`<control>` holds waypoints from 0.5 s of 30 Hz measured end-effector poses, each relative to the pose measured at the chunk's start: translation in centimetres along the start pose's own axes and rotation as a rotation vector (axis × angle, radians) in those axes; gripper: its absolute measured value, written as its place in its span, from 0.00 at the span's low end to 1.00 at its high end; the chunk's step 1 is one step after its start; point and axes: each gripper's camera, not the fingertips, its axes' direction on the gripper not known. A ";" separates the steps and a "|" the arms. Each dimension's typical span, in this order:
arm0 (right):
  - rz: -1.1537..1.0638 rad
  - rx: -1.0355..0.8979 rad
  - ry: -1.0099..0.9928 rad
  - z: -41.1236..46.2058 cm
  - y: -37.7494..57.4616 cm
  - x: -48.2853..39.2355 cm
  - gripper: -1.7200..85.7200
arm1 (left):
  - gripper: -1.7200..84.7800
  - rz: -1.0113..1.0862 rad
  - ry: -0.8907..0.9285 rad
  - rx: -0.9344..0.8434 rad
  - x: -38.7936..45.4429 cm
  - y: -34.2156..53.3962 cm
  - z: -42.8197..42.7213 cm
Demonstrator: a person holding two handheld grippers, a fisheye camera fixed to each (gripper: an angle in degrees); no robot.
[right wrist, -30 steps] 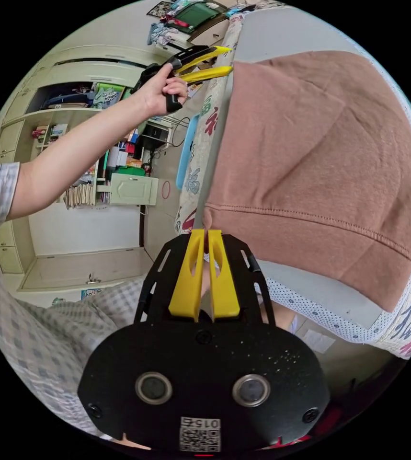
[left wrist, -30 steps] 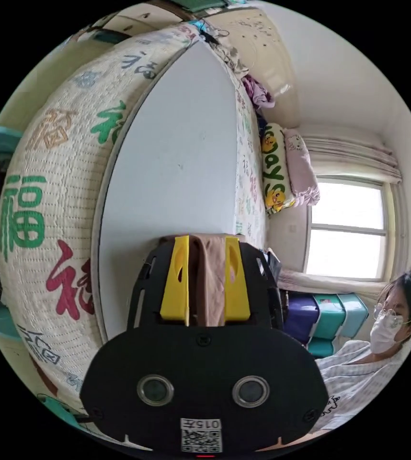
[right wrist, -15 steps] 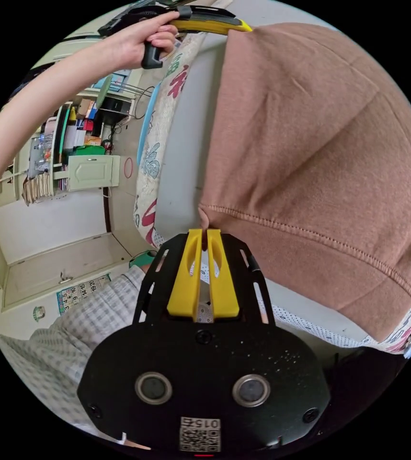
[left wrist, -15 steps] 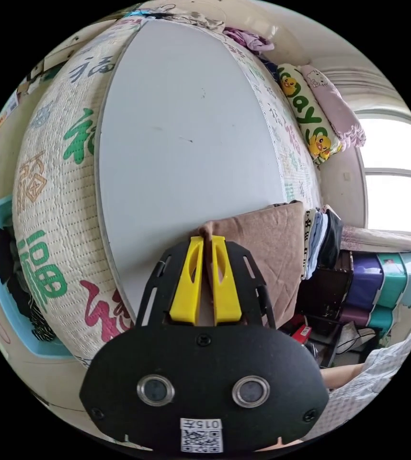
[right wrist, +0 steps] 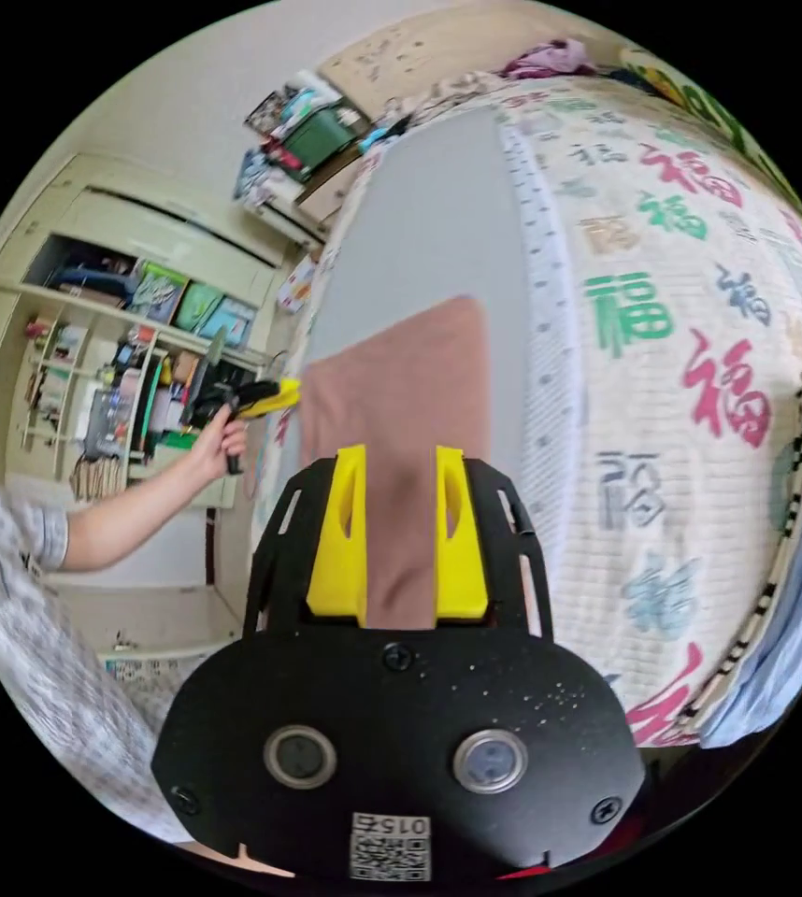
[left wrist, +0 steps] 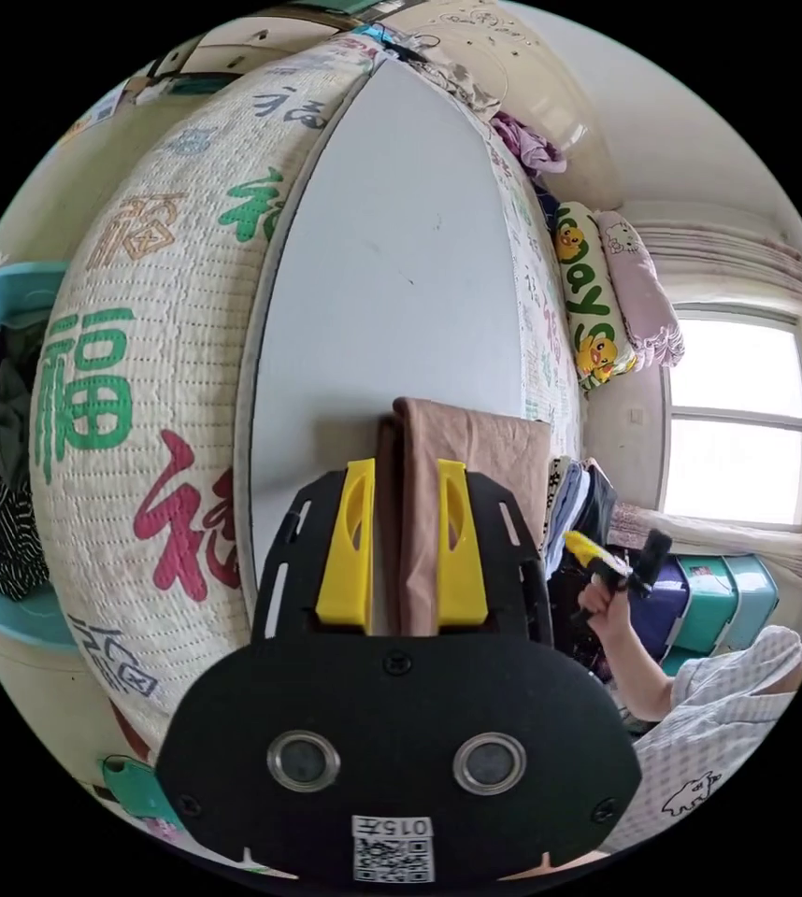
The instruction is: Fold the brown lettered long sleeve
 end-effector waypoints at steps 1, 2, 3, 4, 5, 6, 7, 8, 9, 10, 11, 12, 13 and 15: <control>0.032 0.023 0.030 -0.4 -1.5 3.7 0.15 | 0.15 0.001 -0.003 0.008 0.1 0.1 0.2; 0.048 0.041 0.020 -0.1 -3.0 6.9 0.16 | 0.17 0.001 -0.009 0.021 0.3 0.3 0.6; 0.052 0.041 -0.002 0.3 -3.7 8.4 0.17 | 0.18 0.006 -0.008 0.024 0.4 0.4 1.2; 0.050 0.015 -0.043 1.6 -5.2 10.7 0.17 | 0.18 0.007 -0.010 0.022 0.5 0.4 1.5; 0.037 -0.025 -0.069 3.2 -6.4 12.4 0.19 | 0.18 0.030 -0.001 0.034 0.7 0.5 1.8; 0.025 -0.039 -0.079 3.9 -6.9 13.0 0.20 | 0.18 0.043 0.001 0.048 0.8 0.5 1.9; 0.003 -0.055 -0.097 5.5 -7.5 14.0 0.21 | 0.18 0.048 0.002 0.053 0.9 0.6 2.0; 0.000 -0.066 -0.126 7.0 -7.8 15.0 0.23 | 0.18 0.054 0.005 0.058 0.9 0.6 2.2; 0.001 -0.075 -0.145 7.8 -7.8 15.6 0.23 | 0.18 0.056 0.015 0.061 0.8 0.8 2.3; 0.005 -0.101 -0.184 9.5 -7.7 16.6 0.23 | 0.18 0.057 0.024 0.063 0.7 0.8 2.4; 0.004 -0.116 -0.222 11.2 -7.3 17.6 0.23 | 0.17 0.055 0.042 0.062 0.4 1.0 2.6; 0.007 -0.118 -0.234 11.9 -7.0 18.0 0.22 | 0.17 0.047 0.062 0.057 0.1 1.1 2.7; 0.011 -0.106 -0.252 13.1 -6.3 18.9 0.21 | 0.16 0.043 0.074 0.054 -0.1 1.2 2.8; 0.034 -0.088 -0.279 14.7 -5.1 20.3 0.19 | 0.14 0.028 0.126 0.036 -0.7 1.3 3.5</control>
